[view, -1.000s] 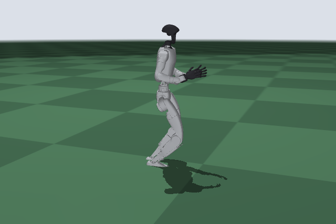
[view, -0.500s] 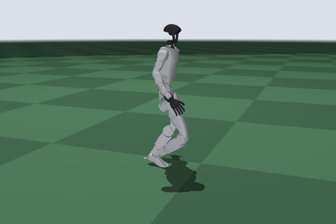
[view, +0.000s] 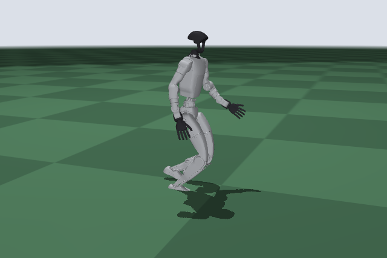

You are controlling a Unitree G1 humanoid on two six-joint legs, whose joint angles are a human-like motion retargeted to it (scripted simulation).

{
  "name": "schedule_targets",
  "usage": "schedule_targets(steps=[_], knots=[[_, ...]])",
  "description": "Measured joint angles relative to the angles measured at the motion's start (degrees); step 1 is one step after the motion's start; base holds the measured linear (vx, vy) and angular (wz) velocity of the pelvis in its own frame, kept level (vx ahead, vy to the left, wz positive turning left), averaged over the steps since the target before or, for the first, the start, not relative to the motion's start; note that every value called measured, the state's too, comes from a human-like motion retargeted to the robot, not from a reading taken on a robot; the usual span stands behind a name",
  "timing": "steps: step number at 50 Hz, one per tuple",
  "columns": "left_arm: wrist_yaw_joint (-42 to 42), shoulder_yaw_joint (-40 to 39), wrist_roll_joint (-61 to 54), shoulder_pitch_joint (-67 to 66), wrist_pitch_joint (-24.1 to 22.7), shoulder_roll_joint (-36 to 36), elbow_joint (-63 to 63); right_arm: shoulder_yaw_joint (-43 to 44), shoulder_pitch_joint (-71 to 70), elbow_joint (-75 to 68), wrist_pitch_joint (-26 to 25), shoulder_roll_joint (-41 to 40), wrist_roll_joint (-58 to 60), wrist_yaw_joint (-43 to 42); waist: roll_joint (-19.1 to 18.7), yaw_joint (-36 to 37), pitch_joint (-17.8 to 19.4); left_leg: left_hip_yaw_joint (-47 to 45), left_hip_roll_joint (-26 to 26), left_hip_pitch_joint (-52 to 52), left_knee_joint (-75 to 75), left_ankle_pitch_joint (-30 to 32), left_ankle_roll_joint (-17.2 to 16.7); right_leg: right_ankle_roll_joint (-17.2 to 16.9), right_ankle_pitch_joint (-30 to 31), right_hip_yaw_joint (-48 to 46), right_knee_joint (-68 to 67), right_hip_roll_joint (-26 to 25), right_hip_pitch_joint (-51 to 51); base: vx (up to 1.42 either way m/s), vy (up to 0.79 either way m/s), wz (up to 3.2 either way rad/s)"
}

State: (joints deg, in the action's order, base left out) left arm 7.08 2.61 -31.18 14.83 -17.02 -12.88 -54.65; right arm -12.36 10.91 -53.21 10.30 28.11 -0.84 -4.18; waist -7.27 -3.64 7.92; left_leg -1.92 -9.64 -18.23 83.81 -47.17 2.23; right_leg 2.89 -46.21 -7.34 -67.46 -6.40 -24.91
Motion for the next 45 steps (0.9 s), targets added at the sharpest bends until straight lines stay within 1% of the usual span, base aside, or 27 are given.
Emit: schedule_targets(steps=[2,4,7,10,12,15,17,18,19,20,22,23,25,28,30,32,36,39,45], knots=[[-0.80,1.52,0.62,1.00,0.25,0.70,0.14,-0.24,-0.12,-0.01,-0.14,0.97,-0.13,0.01,-2.33,1.69,0.65,2.07,-2.27,-4.33,3.35,0.00,-0.38,0.75,0.14,0.27,3.15,-3.07,3.19,0.40,-0.06,-0.40],[-1.27,2.61,1.73,0.94,0.86,1.04,-1.24,-0.14,-0.64,0.00,-0.35,1.68,-0.47,-0.40,-3.01,2.91,0.91,3.83,-1.87,-9.32,2.12,-0.71,-0.38,0.85,0.23,1.16,5.81,-3.65,6.29,0.45,-0.03,-0.19],[-1.46,3.38,3.93,-0.85,2.57,0.64,-5.20,-0.06,-2.36,0.15,-0.51,2.61,-0.98,-1.78,-1.82,3.68,0.15,5.43,2.01,-17.34,-5.92,-0.32,-0.68,0.22,0.02,2.34,8.47,-1.34,9.77,0.50,0.02,0.10],[-1.10,2.90,6.52,-4.43,4.96,-0.94,-10.50,-0.26,-5.11,0.72,-0.65,3.58,-0.83,-3.64,0.14,3.98,-1.50,6.29,7.27,-23.66,-16.34,2.26,-1.58,-0.97,-0.37,2.91,10.19,1.50,12.32,0.56,0.09,0.21],[-0.85,1.59,8.11,-7.77,6.47,-2.28,-14.06,-0.30,-7.00,1.59,-0.74,4.05,-0.55,-4.69,1.14,4.46,-2.11,6.41,9.88,-25.70,-19.63,3.94,-1.72,-1.94,-0.83,3.47,9.77,2.80,14.34,0.59,0.15,0.09],[-0.62,-1.10,9.45,-13.28,8.41,-3.89,-19.16,0.21,-8.87,3.49,-0.83,4.31,-0.21,-5.97,2.94,5.21,-1.94,4.62,13.06,-26.27,-16.67,7.14,-0.26,-3.70,-2.00,4.81,5.08,5.77,18.19,0.59,0.19,0.07],[-0.36,-3.43,10.10,-16.75,9.33,-4.62,-22.00,0.99,-9.43,4.72,-0.92,4.09,-0.07,-6.55,5.13,5.29,-1.50,1.86,15.64,-25.35,-11.64,8.50,2.14,-5.43,-2.28,6.31,-0.88,8.98,20.89,0.58,0.19,0.25],[-0.26,-4.68,10.45,-18.23,9.78,-4.89,-23.15,1.51,-9.61,5.29,-1.04,3.96,-0.05,-6.69,6.86,5.06,-1.33,-0.01,17.63,-24.65,-9.61,8.60,3.66,-6.91,-1.40,7.31,-4.67,11.26,22.05,0.57,0.18,0.41],[-0.17,-5.82,10.76,-19.42,10.17,-5.12,-23.96,2.02,-9.79,5.74,-1.22,3.67,-0.12,-6.66,8.41,4.84,-1.21,-1.58,19.45,-24.02,-7.95,8.14,5.20,-8.66,2.11,8.05,-8.93,13.47,22.56,0.54,0.17,0.45],[-0.07,-6.92,11.05,-20.47,10.52,-5.32,-24.60,2.52,-9.96,6.13,-1.43,3.30,-0.24,-6.55,9.86,4.63,-1.12,-3.02,21.17,-23.43,-6.47,7.40,6.77,-10.55,6.95,8.65,-13.44,15.65,22.76,0.49,0.16,0.40],[-0.04,-8.16,11.86,-21.39,10.93,-5.61,-24.37,3.20,-10.32,6.25,-2.03,1.69,-0.97,-5.73,12.05,4.00,-0.62,-4.81,23.55,-21.76,-5.30,6.40,9.07,-12.45,16.03,9.89,-21.54,18.85,20.34,0.44,0.14,0.35],[-0.10,-8.31,12.19,-21.38,10.99,-5.69,-23.69,3.41,-10.55,5.99,-2.27,0.87,-1.42,-5.19,12.65,3.66,-0.45,-5.16,24.31,-20.80,-5.31,6.08,9.63,-12.60,18.90,10.23,-24.66,19.90,18.55,0.42,0.11,0.34],[-0.21,-7.90,12.65,-20.57,10.84,-5.70,-21.64,3.43,-10.94,4.91,-2.54,-0.60,-2.49,-3.95,13.02,2.90,-0.27,-4.95,25.26,-18.41,-6.51,5.92,9.73,-11.35,19.77,10.04,-28.55,21.85,14.35,0.41,0.09,0.37],[-1.04,-6.14,12.67,-18.01,10.12,-5.36,-17.57,2.74,-10.98,2.31,-2.60,-2.19,-4.37,-1.47,12.22,0.87,-0.32,-2.70,26.00,-14.15,-10.86,7.40,7.62,-8.58,13.71,8.65,-27.07,23.25,7.76,0.40,0.02,0.59],[-1.98,-4.90,12.23,-16.10,9.49,-5.09,-14.85,2.21,-10.62,0.44,-2.68,-2.96,-5.33,0.23,11.33,-0.78,-0.50,-0.63,26.12,-11.67,-14.05,8.74,5.73,-7.59,9.47,7.99,-22.39,22.42,3.89,0.39,-0.05,0.84],[-3.03,-3.55,11.88,-14.32,8.89,-4.89,-12.64,1.75,-10.04,-1.49,-2.88,-3.57,-5.93,1.70,10.13,-2.09,-0.80,1.86,25.93,-9.67,-16.79,9.72,3.90,-7.51,7.18,8.46,-16.14,19.43,0.82,0.37,-0.10,0.90],[-5.04,-0.96,11.62,-11.61,7.92,-4.28,-10.29,1.26,-8.30,-4.83,-3.48,-4.66,-6.31,3.80,7.60,-2.80,-1.40,6.81,25.16,-6.49,-19.89,9.54,1.33,-8.02,7.36,11.68,-6.24,11.25,-2.20,0.31,-0.14,0.77],[-6.17,0.07,11.78,-10.78,7.98,-3.59,-10.24,1.49,-6.99,-6.73,-3.92,-5.30,-6.12,4.74,6.49,-2.01,-1.22,9.65,24.45,-3.62,-20.61,7.89,0.55,-7.34,7.62,12.19,-2.90,7.88,-0.38,0.23,-0.17,0.57],[-6.74,-0.79,12.91,-12.22,9.08,-1.90,-13.89,2.43,-6.89,-8.16,-4.04,-5.74,-5.21,4.54,5.74,0.58,0.88,12.49,21.71,2.84,-20.43,3.61,-0.23,-4.98,4.13,8.37,1.10,5.87,7.96,0.18,-0.18,0.37]])
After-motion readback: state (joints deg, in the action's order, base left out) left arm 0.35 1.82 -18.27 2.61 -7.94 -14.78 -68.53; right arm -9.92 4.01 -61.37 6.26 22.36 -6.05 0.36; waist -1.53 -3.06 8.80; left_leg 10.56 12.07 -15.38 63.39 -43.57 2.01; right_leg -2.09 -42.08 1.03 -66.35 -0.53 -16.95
